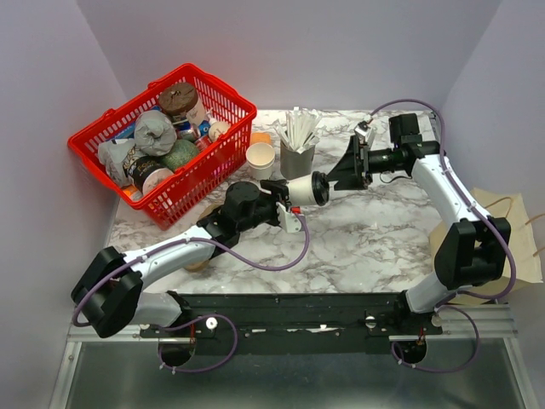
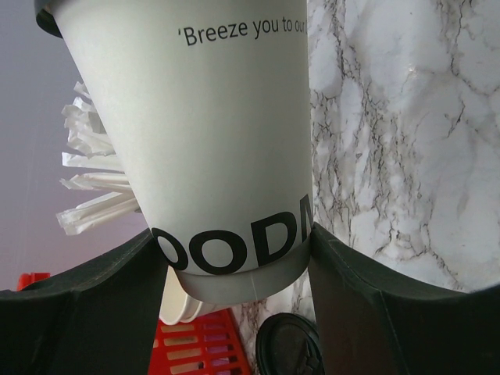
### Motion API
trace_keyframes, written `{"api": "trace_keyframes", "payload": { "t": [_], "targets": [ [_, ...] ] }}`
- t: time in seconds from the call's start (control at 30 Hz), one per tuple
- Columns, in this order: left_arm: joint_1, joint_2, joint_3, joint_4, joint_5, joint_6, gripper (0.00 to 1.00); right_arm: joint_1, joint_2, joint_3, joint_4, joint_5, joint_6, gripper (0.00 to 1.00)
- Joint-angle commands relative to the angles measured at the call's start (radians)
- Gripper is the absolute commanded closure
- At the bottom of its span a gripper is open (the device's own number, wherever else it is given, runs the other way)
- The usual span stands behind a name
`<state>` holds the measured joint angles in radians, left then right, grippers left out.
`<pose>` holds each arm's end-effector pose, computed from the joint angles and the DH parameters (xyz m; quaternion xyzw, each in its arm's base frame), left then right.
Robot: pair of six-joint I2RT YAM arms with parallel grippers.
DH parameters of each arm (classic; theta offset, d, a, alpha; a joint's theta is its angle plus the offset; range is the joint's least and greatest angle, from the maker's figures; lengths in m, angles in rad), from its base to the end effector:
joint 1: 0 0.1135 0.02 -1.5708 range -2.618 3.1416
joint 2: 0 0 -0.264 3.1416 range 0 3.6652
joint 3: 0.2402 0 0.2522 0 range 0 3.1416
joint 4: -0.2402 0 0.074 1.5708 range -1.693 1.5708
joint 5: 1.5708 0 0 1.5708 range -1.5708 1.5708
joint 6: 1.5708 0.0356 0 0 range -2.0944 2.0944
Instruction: Pack the takeout coffee
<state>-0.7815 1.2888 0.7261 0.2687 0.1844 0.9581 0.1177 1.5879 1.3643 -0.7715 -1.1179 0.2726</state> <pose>0.2013 -0.2089 0.2556 0.6465 0.4738 -0.0213 0.5976 0.3194 0.0700 0.3065 -0.0872 0.8221 0.5455 0.1375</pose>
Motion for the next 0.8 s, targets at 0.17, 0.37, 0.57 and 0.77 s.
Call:
{"api": "trace_keyframes", "payload": {
  "t": [0.17, 0.37, 0.57, 0.77],
  "targets": [
    [-0.018, 0.026, 0.032, 0.052, -0.022, 0.021, 0.50, 0.028, 0.024, 0.022, 0.049, 0.003, 0.082, 0.00],
    [-0.018, 0.029, 0.033, 0.060, -0.034, 0.013, 0.49, 0.040, 0.034, 0.022, 0.057, 0.013, 0.089, 0.00],
    [-0.021, 0.032, 0.035, 0.064, -0.046, 0.002, 0.49, 0.046, 0.029, 0.018, 0.058, 0.010, 0.089, 0.00],
    [-0.024, 0.043, 0.036, 0.067, -0.054, 0.004, 0.49, 0.059, 0.027, 0.021, 0.054, 0.021, 0.086, 0.00]
  ]
}}
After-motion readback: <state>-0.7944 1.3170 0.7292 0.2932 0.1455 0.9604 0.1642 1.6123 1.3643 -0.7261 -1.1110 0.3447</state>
